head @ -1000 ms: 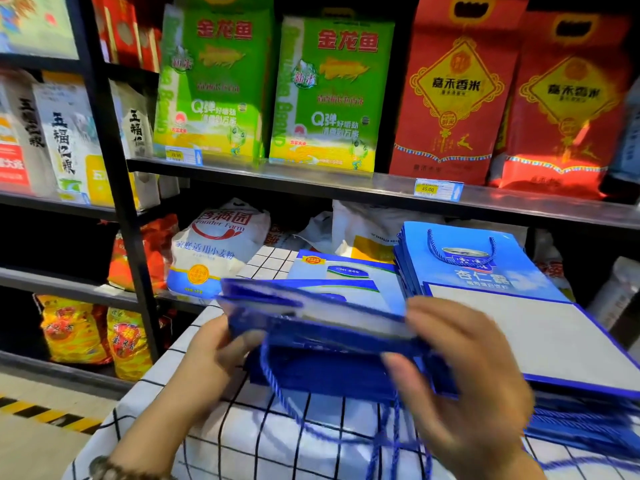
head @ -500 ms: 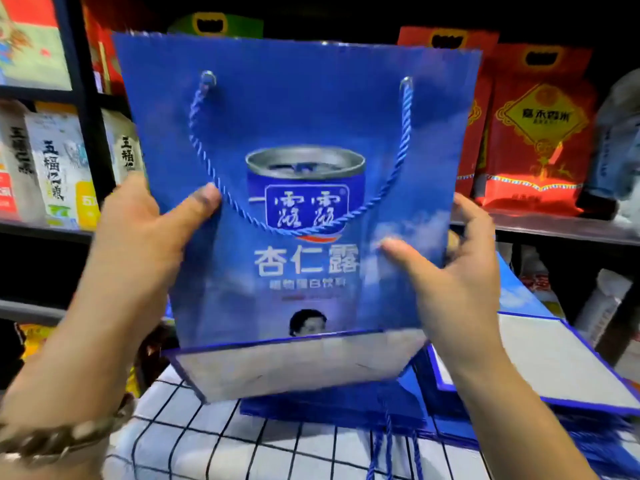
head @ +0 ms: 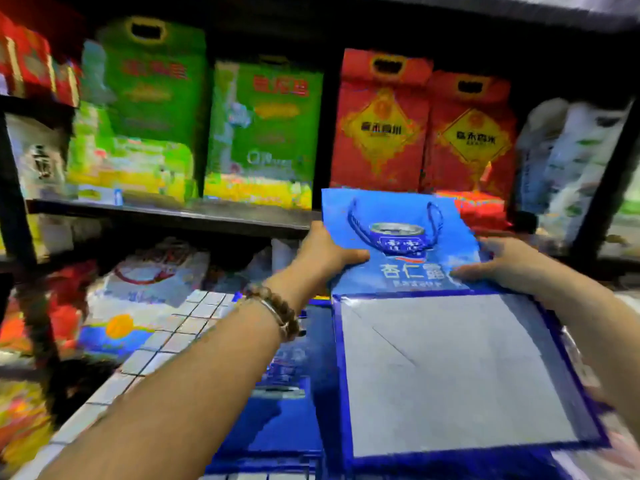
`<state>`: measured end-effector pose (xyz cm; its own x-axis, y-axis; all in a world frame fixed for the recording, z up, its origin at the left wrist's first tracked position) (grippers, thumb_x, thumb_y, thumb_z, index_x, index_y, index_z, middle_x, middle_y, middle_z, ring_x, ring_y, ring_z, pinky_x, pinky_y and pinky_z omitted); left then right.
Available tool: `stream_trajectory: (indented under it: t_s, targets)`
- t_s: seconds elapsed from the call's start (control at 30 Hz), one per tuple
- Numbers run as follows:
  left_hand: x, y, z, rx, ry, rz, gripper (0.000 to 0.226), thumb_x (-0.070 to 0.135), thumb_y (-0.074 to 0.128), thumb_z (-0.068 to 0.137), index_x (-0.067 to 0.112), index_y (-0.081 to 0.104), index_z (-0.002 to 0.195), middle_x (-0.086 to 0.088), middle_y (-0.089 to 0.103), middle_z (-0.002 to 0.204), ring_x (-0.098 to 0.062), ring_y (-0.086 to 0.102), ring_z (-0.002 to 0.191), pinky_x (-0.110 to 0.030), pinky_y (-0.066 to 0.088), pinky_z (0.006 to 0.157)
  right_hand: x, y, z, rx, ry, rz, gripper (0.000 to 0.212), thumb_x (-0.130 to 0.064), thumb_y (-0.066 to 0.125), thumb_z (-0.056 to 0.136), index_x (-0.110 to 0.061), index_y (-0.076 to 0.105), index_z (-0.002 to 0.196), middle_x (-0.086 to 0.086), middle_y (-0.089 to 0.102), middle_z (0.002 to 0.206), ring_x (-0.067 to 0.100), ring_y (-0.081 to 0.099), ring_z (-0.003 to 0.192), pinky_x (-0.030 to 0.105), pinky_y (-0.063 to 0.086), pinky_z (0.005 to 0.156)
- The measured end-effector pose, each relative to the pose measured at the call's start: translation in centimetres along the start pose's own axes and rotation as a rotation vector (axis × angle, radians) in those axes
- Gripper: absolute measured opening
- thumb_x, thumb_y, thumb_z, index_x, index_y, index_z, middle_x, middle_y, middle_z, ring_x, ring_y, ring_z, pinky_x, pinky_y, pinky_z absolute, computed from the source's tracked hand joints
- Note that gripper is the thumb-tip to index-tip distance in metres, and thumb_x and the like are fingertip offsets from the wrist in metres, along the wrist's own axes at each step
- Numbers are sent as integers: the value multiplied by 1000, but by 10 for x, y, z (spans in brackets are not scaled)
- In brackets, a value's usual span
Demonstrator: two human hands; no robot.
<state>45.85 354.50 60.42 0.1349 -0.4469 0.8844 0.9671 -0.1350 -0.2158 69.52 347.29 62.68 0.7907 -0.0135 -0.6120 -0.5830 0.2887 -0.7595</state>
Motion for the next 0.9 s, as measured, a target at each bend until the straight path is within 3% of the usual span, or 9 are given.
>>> stream_trajectory:
  t_s: [0.13, 0.27, 0.43, 0.53, 0.6, 0.7, 0.8, 0.87, 0.9]
  targets:
    - [-102, 58, 47, -22, -155, 182, 97, 60, 73, 27, 8, 61, 108, -3, 68, 109, -18, 64, 102, -37, 53, 85, 74, 20, 27, -7, 168, -264, 38, -36, 77, 71, -5, 54, 68, 10, 51, 71, 19, 44, 65, 32, 29, 57]
    - [-108, 79, 28, -42, -196, 474, 79, 48, 80, 56, 12, 51, 120, -4, 62, 117, -23, 60, 105, -29, 47, 79, 117, 47, 41, -73, 229, -465, 45, -47, 71, 73, -6, 52, 71, 17, 57, 82, 25, 49, 73, 32, 30, 59]
    - [-102, 78, 12, -22, -234, 956, 78, 60, 63, 74, 4, 38, 122, -11, 60, 112, -29, 59, 102, -31, 40, 66, 132, 64, 41, -58, 213, -478, 50, -54, 68, 72, -9, 53, 87, 7, 58, 84, 23, 52, 75, 27, 35, 55]
    - [-86, 78, 10, -22, -162, 1192, 81, 61, 55, 79, 3, 31, 131, -11, 59, 113, -27, 60, 100, -31, 40, 65, 122, 57, 35, 20, 120, -527, 59, -58, 63, 75, -12, 55, 112, 8, 58, 109, 25, 54, 98, 35, 44, 76]
    - [-67, 81, 11, -32, -87, 1295, 71, 46, 52, 88, 3, 24, 137, -14, 50, 124, -29, 54, 107, -34, 43, 72, 103, 50, 30, 135, 22, -620, 65, -55, 59, 79, -17, 46, 130, 6, 50, 126, 26, 48, 114, 36, 40, 88]
    - [-43, 108, 1, -185, 11, 1172, 36, 21, 42, 92, 5, 40, 125, -14, 46, 126, -32, 48, 111, -40, 41, 84, 71, 56, 26, 172, -107, -615, 57, -42, 51, 89, -17, 37, 139, 8, 43, 136, 27, 42, 123, 39, 37, 95]
    - [-64, 142, -27, -464, -78, 1029, 40, 28, 32, 94, 9, 41, 128, -13, 38, 141, -29, 36, 127, -42, 31, 102, 60, 93, 22, -34, -146, -444, 35, -31, 41, 94, -14, 52, 122, 11, 50, 130, 30, 46, 119, 41, 39, 96]
    - [-84, 149, -39, -518, -105, 1069, 55, 37, 22, 96, 11, 19, 144, -10, 11, 155, -26, 9, 142, -47, 10, 113, 66, 120, 21, -142, -158, -458, 29, -35, 33, 92, -16, 55, 98, 10, 55, 117, 31, 50, 112, 42, 41, 91]
    - [-94, 148, -42, -522, -127, 1077, 58, 40, 19, 96, 11, 11, 146, -9, 3, 156, -24, 1, 143, -48, 4, 114, 72, 130, 20, -173, -155, -499, 34, -38, 30, 92, -15, 54, 98, 10, 53, 116, 30, 49, 113, 41, 40, 90]
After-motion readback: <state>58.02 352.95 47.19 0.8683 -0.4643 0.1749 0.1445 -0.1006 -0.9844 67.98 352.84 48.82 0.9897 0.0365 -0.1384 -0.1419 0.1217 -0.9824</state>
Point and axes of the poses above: each hand's wrist, its own z-axis towards the middle knuckle, its own y-axis out of the palm, x = y × z, the point moved 9 cm from there along z, towards the middle knuckle
